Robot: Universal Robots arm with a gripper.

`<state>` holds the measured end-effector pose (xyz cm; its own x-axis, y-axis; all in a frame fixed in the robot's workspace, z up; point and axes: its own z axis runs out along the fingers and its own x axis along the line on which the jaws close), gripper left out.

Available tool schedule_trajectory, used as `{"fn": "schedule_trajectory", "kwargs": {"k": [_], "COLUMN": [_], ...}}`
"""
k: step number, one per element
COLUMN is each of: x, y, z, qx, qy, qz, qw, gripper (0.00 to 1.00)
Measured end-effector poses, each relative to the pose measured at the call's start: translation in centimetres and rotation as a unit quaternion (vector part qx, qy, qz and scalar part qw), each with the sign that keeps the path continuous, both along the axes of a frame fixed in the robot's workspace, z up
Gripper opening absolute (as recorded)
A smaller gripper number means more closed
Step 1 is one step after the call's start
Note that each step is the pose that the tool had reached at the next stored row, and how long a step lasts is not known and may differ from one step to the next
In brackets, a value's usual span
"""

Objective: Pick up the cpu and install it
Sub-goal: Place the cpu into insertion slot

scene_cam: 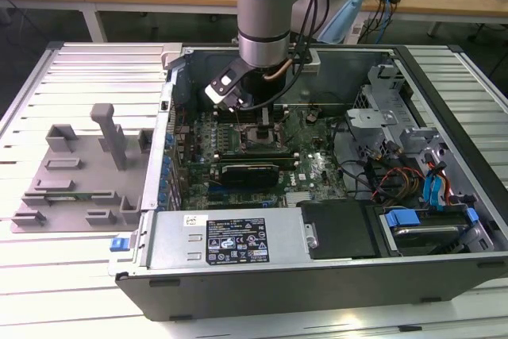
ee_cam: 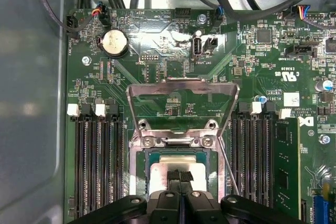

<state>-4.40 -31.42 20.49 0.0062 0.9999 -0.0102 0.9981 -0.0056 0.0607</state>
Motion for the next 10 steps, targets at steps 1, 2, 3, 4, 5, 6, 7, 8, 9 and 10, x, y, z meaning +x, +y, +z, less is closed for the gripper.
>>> {"fn": "schedule_trajectory", "kwargs": {"k": [1, 2, 3, 4, 5, 6, 7, 8, 9, 10], "x": [0.00, 0.00, 0.00, 0.00, 0.00, 0.00, -0.01, -0.01, 0.00, 0.02], "y": [0.00, 0.01, 0.01, 0.01, 0.01, 0.01, 0.00, 0.00, 0.01, 0.04], "z": [-0.01, -0.02, -0.02, -0.02, -0.04, -0.10, -0.11, -0.12, -0.18, 0.03], "qx": [0.0001, 0.0002, 0.0002, 0.0002, 0.0002, 0.0001, 0.0000, 0.0000, 0.0001, 0.0013], "qy": [-0.0001, -0.0001, -0.0001, -0.0001, -0.0001, -0.0001, 0.0000, 0.0000, -0.0001, -0.0008], "qz": [0.000, 0.000, 0.000, 0.000, 0.000, 0.000, 0.000, 0.000, 0.000, 0.000], "qw": [1.0000, 1.0000, 1.0000, 1.0000, 1.0000, 1.0000, 1.0000, 1.0000, 1.0000, 1.0000], "gripper": [0.11, 0.11, 0.11, 0.11, 0.11, 0.11, 0.11, 0.11, 0.11, 0.11]}}
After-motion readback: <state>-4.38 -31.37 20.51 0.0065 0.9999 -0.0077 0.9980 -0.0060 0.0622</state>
